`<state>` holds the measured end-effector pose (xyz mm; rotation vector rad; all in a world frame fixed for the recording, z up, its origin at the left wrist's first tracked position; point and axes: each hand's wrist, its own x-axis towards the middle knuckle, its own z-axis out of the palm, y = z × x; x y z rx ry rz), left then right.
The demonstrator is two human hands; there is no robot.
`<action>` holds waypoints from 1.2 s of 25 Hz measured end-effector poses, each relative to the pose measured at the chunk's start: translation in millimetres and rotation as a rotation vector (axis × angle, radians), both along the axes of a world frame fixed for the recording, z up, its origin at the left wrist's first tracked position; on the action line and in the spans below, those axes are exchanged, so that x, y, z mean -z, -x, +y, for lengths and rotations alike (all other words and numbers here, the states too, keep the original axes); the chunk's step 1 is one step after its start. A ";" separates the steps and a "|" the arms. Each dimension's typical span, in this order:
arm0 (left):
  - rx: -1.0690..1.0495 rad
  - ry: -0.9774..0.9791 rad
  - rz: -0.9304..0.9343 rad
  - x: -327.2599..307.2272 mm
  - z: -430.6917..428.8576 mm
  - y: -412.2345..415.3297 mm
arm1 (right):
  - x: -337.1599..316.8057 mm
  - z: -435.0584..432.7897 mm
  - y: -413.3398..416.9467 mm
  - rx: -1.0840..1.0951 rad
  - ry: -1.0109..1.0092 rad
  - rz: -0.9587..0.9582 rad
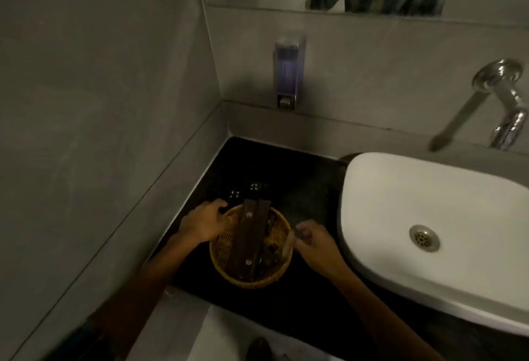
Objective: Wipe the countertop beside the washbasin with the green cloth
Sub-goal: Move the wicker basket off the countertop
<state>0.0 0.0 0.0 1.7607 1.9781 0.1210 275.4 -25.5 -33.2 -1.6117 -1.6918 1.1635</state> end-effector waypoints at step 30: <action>0.382 -0.358 -0.429 -23.2 -109.0 -379.8 | -13.8 -182.1 -400.8 0.725 0.049 -0.295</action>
